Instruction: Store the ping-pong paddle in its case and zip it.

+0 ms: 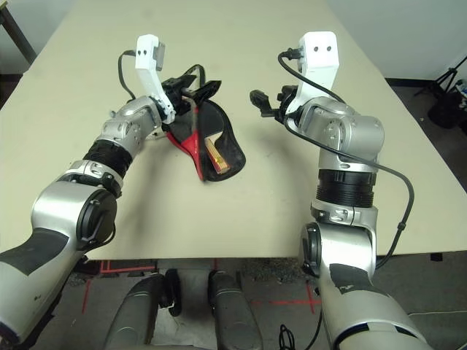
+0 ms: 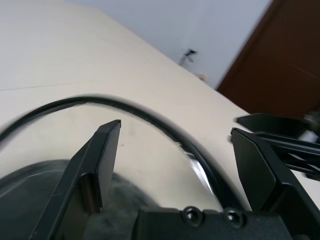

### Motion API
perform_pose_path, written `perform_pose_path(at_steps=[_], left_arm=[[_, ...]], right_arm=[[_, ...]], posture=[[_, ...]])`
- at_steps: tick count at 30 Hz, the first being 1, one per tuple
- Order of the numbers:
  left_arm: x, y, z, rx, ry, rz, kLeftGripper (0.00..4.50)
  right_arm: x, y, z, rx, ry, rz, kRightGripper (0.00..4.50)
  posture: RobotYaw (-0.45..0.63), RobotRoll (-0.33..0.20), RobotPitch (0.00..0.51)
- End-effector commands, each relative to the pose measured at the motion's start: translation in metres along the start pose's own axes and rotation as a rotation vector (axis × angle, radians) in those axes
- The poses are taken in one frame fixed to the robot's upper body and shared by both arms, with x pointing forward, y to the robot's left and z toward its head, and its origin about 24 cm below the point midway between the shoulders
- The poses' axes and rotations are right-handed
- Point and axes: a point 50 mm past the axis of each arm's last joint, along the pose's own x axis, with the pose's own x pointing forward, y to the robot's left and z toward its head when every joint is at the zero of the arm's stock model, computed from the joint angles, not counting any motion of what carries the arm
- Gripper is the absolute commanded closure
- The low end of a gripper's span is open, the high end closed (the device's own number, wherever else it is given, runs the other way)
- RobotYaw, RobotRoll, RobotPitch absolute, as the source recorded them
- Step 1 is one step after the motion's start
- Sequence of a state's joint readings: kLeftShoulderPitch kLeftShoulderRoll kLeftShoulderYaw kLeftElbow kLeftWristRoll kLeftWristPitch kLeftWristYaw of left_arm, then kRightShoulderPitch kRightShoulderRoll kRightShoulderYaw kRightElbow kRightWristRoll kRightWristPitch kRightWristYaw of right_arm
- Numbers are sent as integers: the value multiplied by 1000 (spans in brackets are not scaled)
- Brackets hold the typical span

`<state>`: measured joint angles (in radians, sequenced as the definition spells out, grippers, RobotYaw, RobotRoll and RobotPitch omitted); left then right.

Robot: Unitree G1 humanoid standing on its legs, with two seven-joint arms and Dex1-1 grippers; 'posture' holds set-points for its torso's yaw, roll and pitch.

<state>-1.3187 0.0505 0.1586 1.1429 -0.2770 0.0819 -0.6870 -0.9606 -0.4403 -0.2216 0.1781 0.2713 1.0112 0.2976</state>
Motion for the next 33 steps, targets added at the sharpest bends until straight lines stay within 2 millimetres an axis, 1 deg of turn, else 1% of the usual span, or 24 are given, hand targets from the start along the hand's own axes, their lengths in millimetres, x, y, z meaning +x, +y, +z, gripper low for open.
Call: perform_pose_path(at_steps=[1, 3, 9, 13, 17, 22, 25, 30, 33], left_arm=[[-2, 1, 3, -2, -4, -14, 0], [-5, 4, 8, 4, -16, -4, 0], [-24, 18, 19, 64, 5, 5, 0], [-41, 22, 20, 99, 43, -6, 0], [-60, 28, 15, 118, 81, 18, 0], [-76, 29, 6, 103, 103, 48, 0], [-81, 28, 0, 86, 112, 64, 0], [-83, 27, -3, 67, 110, 81, 0], [-82, 29, -2, 59, 107, 92, 0]], right_arm=[[1, -2, -9, 80, 28, -1, 13], [0, -5, -14, 109, 44, -14, 13], [-7, -3, -37, 342, 198, 20, 13], [-18, 6, -68, 447, 357, 59, 13], [-26, 18, -90, 518, 419, 73, 13], [-31, 21, -102, 555, 415, 50, 13], [-31, 24, -105, 606, 402, 65, 13], [-25, 36, -107, 731, 374, 133, 13], [-15, 43, -104, 837, 325, 178, 13]], posture=[[-59, 0, 191], [-58, 0, 189], [-44, 0, 184], [-44, 0, 185], [-33, 0, 185], [-36, 0, 187], [-40, 0, 188], [-47, 0, 192], [-54, 0, 198]])
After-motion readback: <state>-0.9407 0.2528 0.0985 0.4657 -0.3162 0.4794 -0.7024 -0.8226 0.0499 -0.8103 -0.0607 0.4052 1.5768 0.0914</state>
